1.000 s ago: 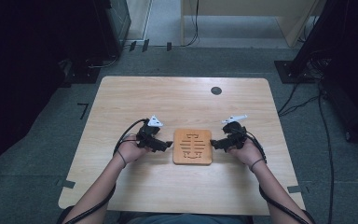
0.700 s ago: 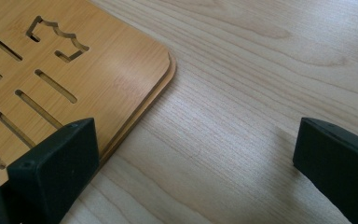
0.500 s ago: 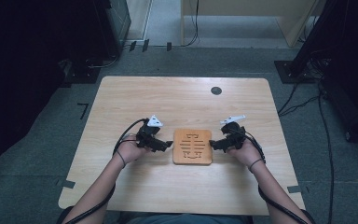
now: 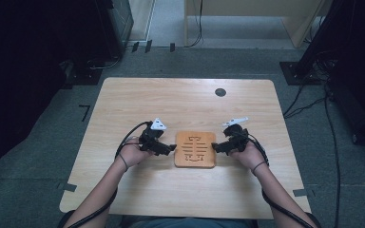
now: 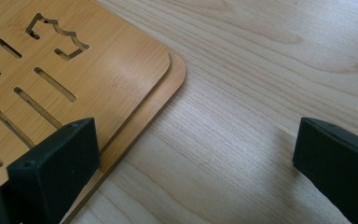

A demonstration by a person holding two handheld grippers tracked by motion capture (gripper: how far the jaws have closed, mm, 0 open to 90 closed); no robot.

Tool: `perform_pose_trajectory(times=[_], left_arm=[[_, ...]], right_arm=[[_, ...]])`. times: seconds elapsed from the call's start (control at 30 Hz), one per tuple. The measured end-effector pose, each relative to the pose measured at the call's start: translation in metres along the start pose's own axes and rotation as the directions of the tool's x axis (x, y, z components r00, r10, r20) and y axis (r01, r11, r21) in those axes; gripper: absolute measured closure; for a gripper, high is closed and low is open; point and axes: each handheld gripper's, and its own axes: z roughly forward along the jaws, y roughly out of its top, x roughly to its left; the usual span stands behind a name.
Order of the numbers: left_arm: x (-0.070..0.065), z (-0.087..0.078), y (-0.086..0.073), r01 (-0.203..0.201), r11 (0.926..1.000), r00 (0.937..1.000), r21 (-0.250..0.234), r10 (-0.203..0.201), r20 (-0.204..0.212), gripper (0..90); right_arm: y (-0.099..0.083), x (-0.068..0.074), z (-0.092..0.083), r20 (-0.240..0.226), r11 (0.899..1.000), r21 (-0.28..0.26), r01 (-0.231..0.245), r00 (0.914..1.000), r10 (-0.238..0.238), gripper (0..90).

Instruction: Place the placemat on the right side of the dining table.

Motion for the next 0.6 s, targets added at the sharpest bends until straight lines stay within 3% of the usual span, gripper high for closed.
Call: perform_pose_trajectory(times=[0.6], left_arm=[[-0.001, -0.008, -0.008, 0.021, 0.9997, 0.9997, 0.009, -0.021, -0.01, 13.3]], right_arm=[[0.012, 0.009, 0.009, 0.001, 0.999, -0.011, 0.047, 0.9989, -0.047, 0.1]])
